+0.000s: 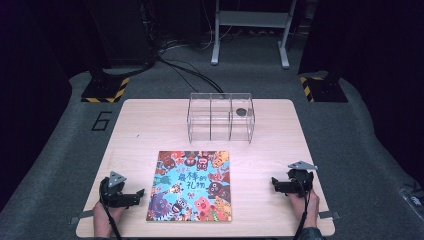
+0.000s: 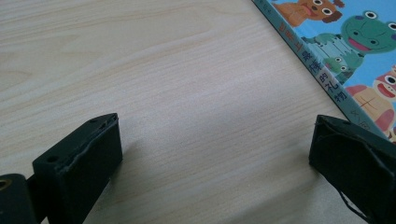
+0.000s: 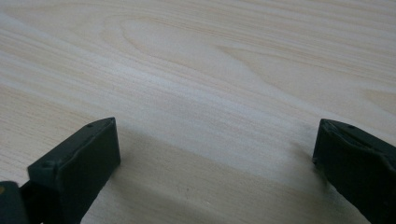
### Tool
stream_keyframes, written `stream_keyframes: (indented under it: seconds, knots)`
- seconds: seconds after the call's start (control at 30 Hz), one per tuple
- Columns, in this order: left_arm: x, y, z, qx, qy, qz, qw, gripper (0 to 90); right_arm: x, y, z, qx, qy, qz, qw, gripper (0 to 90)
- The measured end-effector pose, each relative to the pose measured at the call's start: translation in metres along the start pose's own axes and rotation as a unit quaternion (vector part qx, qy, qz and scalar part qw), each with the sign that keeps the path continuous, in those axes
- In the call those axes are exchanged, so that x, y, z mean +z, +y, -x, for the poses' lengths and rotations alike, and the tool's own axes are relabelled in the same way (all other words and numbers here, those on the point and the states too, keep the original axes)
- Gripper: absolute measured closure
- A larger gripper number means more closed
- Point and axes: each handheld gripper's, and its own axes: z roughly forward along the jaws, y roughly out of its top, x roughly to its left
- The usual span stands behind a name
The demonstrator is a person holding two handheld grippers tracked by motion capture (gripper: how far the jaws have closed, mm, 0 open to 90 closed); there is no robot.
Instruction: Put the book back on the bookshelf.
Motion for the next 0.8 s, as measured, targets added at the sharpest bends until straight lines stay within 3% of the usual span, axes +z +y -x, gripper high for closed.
stream_keyframes:
  seconds: [0.57,0.67,0.8]
  knots:
    - [0.0003,0.0006,-0.0001,-0.003,0.004,-0.001,1.0000,2.3,0.0000,-0.0001,-0.0004,0.002,0.000,0.002,1.0000,0.3]
    - [-0.0009,-0.0003,0.0003,-0.018,0.010,0.001,0.9998,2.4,0.0001,-0.0001,-0.0008,0.005,0.000,0.003,1.0000,0.3]
    - [-0.0056,0.0010,0.0007,-0.035,-0.008,0.008,0.9993,0.0,-0.0002,-0.0003,-0.0001,0.000,0.000,0.001,1.0000,0.3]
